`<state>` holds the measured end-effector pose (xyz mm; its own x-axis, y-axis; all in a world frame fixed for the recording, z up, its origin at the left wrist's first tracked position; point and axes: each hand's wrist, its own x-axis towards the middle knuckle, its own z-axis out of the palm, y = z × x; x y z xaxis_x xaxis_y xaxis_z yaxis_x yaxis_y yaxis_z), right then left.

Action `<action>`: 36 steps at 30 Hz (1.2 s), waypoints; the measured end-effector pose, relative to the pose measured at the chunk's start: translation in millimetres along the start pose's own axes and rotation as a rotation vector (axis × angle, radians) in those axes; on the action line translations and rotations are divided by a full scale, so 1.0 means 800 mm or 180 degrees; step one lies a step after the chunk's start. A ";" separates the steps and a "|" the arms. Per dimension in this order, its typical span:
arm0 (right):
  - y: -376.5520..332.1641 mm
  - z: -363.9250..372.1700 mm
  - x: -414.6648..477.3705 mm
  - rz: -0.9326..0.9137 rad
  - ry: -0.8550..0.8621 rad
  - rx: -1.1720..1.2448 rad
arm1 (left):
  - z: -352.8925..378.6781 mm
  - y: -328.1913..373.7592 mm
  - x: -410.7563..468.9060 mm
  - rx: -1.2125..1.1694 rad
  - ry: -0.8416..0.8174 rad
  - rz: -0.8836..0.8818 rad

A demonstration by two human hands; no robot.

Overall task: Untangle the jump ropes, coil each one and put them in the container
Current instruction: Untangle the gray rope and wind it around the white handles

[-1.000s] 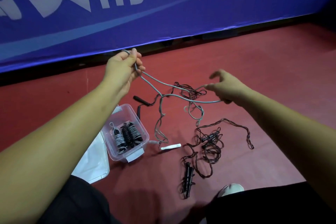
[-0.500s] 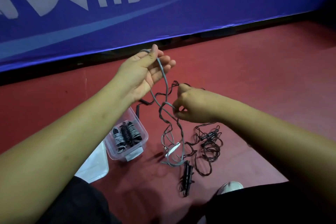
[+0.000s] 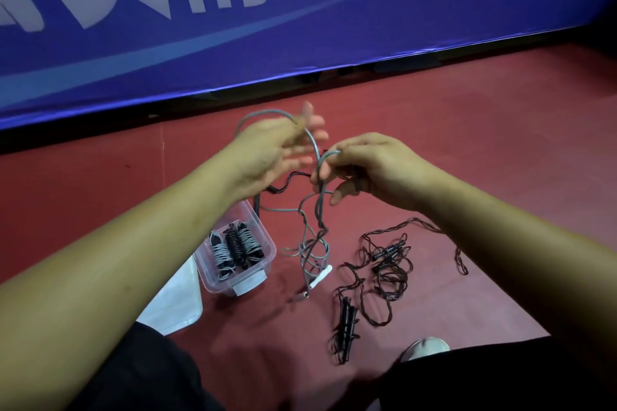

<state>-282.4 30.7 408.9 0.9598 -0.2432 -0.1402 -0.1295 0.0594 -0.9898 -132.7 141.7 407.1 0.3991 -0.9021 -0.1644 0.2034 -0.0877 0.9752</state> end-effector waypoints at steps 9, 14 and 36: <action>0.001 -0.027 -0.009 0.0273 0.0151 -0.0507 | -0.007 -0.026 0.014 0.0438 0.0797 -0.0342; -0.008 -0.051 -0.029 0.0539 -0.0051 -0.0597 | -0.074 -0.038 0.046 -0.0268 0.1589 -0.0620; 0.025 -0.061 -0.030 0.1280 -0.0580 -0.0801 | -0.045 -0.037 0.044 0.0385 0.0382 -0.0105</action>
<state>-319.8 -9.4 391.1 0.8466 -0.0746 -0.5270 -0.5322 -0.1269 -0.8371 -92.7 127.5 367.0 0.4992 -0.8416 -0.2061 0.1120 -0.1732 0.9785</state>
